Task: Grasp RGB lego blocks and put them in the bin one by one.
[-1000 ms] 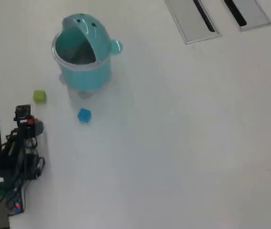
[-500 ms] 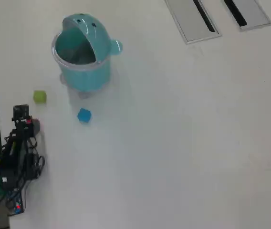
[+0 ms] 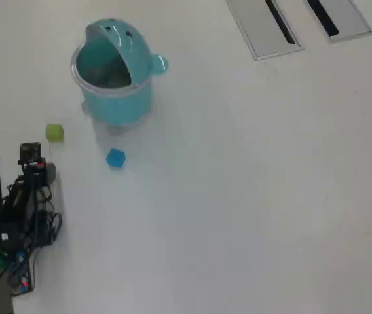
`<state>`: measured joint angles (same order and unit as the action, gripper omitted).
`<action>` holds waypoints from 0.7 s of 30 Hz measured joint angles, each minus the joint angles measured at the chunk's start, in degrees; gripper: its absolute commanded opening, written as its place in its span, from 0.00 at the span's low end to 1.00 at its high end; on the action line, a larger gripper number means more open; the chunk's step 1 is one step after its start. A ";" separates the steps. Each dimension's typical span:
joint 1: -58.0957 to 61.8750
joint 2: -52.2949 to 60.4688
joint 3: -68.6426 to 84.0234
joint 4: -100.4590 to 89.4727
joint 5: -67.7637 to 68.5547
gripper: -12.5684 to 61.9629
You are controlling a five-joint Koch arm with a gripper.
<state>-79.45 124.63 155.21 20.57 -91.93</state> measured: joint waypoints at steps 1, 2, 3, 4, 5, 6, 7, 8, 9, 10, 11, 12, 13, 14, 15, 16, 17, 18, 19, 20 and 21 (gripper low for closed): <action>-0.09 0.00 0.00 0.00 0.00 0.32; -0.18 0.18 0.00 0.00 0.00 0.28; -0.26 0.62 0.00 0.00 0.00 0.26; -0.44 1.05 0.09 0.00 0.00 0.25; -0.44 1.67 0.00 0.00 0.00 0.24; -0.62 2.81 0.00 0.00 0.00 0.24; -0.62 2.99 0.00 0.00 0.00 0.24; -0.62 4.39 -0.35 0.44 0.00 0.24; -0.62 5.71 -1.23 1.41 0.00 0.24; -0.62 6.59 -4.66 3.96 0.09 0.24; -0.18 6.59 -8.17 8.17 0.09 0.24; -0.18 6.59 -8.70 8.79 0.09 0.24; 0.26 6.59 -14.68 9.84 0.00 0.24; 0.35 6.59 -17.93 9.93 0.09 0.24; 0.44 6.59 -18.72 9.93 0.09 0.24; 1.58 6.59 -22.85 9.84 0.00 0.24; 2.11 6.59 -25.58 9.93 0.09 0.24; 2.29 6.59 -26.10 9.84 0.00 0.24; 3.87 6.59 -28.92 9.84 0.00 0.24; 4.04 6.59 -29.53 9.84 0.00 0.24; 5.36 6.59 -31.46 9.84 0.00 0.24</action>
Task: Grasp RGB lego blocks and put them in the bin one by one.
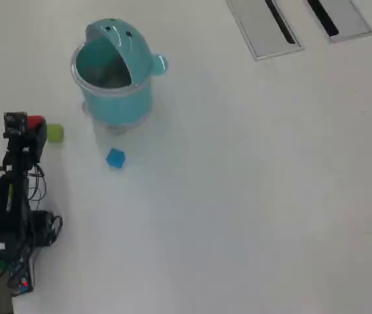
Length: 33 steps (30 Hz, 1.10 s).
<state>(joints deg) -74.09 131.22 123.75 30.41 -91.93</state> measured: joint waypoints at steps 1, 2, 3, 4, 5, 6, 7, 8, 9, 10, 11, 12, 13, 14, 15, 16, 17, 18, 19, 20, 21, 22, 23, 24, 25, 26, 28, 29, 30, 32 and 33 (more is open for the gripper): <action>1.32 0.00 -1.85 0.09 0.09 0.24; 2.99 0.00 -7.91 0.00 0.00 0.24; 2.99 0.00 -8.09 0.00 0.00 0.25; 3.87 -0.26 -10.55 -0.18 0.09 0.25; 4.04 -0.97 -16.17 -1.23 0.00 0.25; 4.04 -0.97 -16.08 -1.41 0.00 0.25; 4.13 -5.36 -21.62 -1.49 0.09 0.25; 4.22 -6.68 -23.29 -1.41 0.18 0.25; 4.57 -8.35 -26.37 -1.49 0.44 0.25; 4.48 -8.88 -27.07 -1.49 0.44 0.25; 4.66 -11.16 -27.95 -1.49 0.44 0.25; 5.01 -13.62 -27.95 -1.85 0.44 0.25; 5.98 -17.49 -31.03 -4.22 0.44 0.25; 6.06 -18.37 -32.26 -5.19 0.44 0.25; 6.33 -20.39 -33.66 -7.03 0.70 0.25; 6.68 -23.82 -35.51 -8.70 1.14 0.25; 6.77 -24.35 -35.95 -8.88 1.14 0.24; 7.21 -27.77 -38.85 -9.14 1.23 0.25; 7.65 -30.06 -39.55 -9.32 1.41 0.24; 7.65 -34.63 -45.97 -9.58 1.76 0.25; 8.44 -38.85 -52.38 -9.84 1.67 0.25; 9.05 -41.57 -55.90 -10.20 1.76 0.25; 9.23 -42.19 -56.34 -10.28 1.67 0.25; 10.20 -44.74 -58.62 -10.20 1.76 0.25; 10.81 -47.02 -59.50 -10.20 1.76 0.25; 10.81 -47.20 -59.77 -10.20 1.76 0.25; 11.43 -50.45 -63.02 -10.20 1.76 0.25; 12.22 -52.73 -64.34 -10.20 1.76 0.25; 12.48 -53.00 -64.34 -10.20 1.67 0.25; 15.82 -59.24 -69.70 -10.55 1.67 0.25; 16.17 -59.94 -71.10 -10.90 1.67 0.25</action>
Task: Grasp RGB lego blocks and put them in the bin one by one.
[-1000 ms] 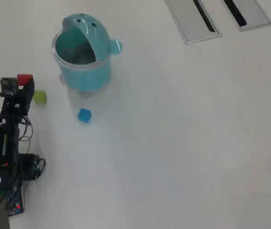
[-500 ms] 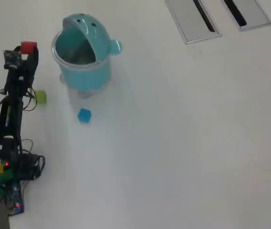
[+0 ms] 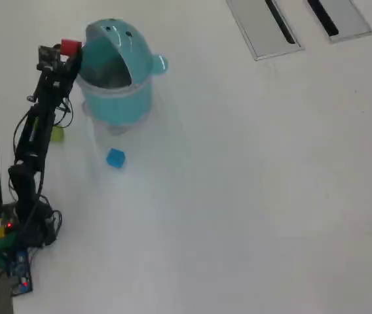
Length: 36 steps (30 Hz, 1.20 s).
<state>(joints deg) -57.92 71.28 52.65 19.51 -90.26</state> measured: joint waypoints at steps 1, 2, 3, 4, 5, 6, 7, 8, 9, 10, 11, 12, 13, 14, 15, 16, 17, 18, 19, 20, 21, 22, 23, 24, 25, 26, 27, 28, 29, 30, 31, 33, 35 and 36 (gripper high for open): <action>2.37 -3.08 -1.05 -1.23 0.09 0.25; 2.46 -3.25 -0.97 -1.23 0.09 0.27; 2.64 -4.66 -0.97 -1.23 0.09 0.28; 3.08 -5.01 -0.97 -1.58 0.09 0.30; 3.60 -5.80 -1.05 -2.72 0.09 0.31; 3.60 -5.89 -0.97 -2.72 0.09 0.36; 3.78 -6.15 -0.97 -2.81 0.09 0.38; 3.78 -6.42 -0.97 -2.90 -0.26 0.40; 3.78 -6.68 -0.97 -2.90 -0.97 0.43; 3.87 -6.68 -0.97 -2.90 -1.85 0.47; 3.87 -6.68 -0.97 -2.90 -2.72 0.50; 3.87 -6.86 -1.05 -3.16 -4.66 0.51; 3.87 -6.86 -1.05 -3.25 -4.75 0.52; 3.87 -6.86 -1.05 -3.43 -5.10 0.53; 3.87 -6.94 -1.05 -3.52 -5.54 0.53; 3.87 -6.94 -1.05 -3.60 -6.06 0.54; 3.87 -6.94 -1.05 -3.60 -6.15 0.55; 3.87 -6.86 -1.05 -3.60 -6.24 0.55; 3.87 -6.86 -1.05 -3.60 -6.24 0.55; 3.87 -6.86 -1.05 -3.60 -6.24 0.55; 3.87 -6.86 -1.05 -3.60 -6.24 0.55; 3.87 -6.68 -1.05 -3.60 -6.24 0.55; 3.87 -6.42 -1.05 -3.60 -6.24 0.55; 3.87 -6.06 -1.05 -3.60 -6.24 0.55; 3.87 -5.54 -0.97 -3.60 -6.15 0.55; 3.69 -4.83 -0.97 -3.60 -6.15 0.55; 3.43 -4.04 -0.44 -3.60 -6.15 0.56; 3.08 -2.90 1.41 -3.60 -6.15 0.56; 2.72 -1.58 3.52 -3.60 -6.24 0.56; 2.37 -0.26 5.80 -3.60 -6.24 0.56; 2.02 0.97 8.26 -3.60 -6.24 0.56; 1.49 3.60 13.18 -3.60 -6.24 0.57; 1.14 6.59 17.67 -3.60 -6.24 0.57; 0.97 8.00 19.60 -3.60 -6.24 0.57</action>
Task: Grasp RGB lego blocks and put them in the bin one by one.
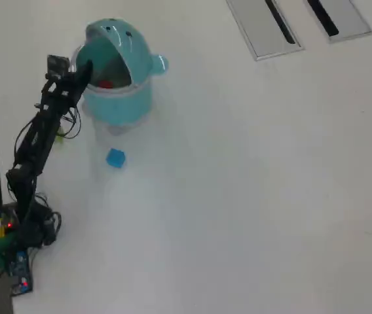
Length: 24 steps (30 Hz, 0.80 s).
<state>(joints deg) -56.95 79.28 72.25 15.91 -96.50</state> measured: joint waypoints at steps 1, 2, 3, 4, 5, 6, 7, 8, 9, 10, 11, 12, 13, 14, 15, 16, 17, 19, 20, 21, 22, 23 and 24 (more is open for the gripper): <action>-0.35 1.49 1.76 0.00 0.00 0.57; -0.70 2.81 3.43 0.00 0.00 0.57; -1.14 4.04 5.10 0.00 0.00 0.57; -1.67 5.10 6.86 0.00 0.00 0.57; -2.37 6.42 8.70 0.00 0.00 0.57; -3.25 7.47 10.72 0.00 0.00 0.57; -4.13 8.35 12.57 0.00 0.00 0.57; -5.19 8.96 14.06 0.00 0.00 0.57; -6.15 9.49 15.56 0.00 0.00 0.57; -7.12 10.11 17.05 0.00 0.00 0.57; -8.09 10.72 18.37 0.00 0.00 0.57; -8.96 11.34 19.51 0.00 0.00 0.57; -9.93 11.51 20.13 0.00 0.00 0.57; -10.90 11.69 20.57 0.00 0.00 0.57; -11.95 11.95 21.18 0.00 0.00 0.57; -13.18 12.22 21.88 0.00 0.00 0.57; -14.41 12.30 22.76 0.00 0.00 0.57; -16.52 12.57 24.61 0.00 0.00 0.57; -17.31 12.74 25.84 0.00 0.00 0.57; -18.02 12.83 27.25 0.00 0.09 0.57; -18.46 13.10 29.27 -0.09 0.09 0.57; -18.90 13.45 31.46 -0.26 0.09 0.57; -19.42 13.80 33.66 -0.53 0.09 0.57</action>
<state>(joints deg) -76.38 93.08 105.91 15.38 -96.42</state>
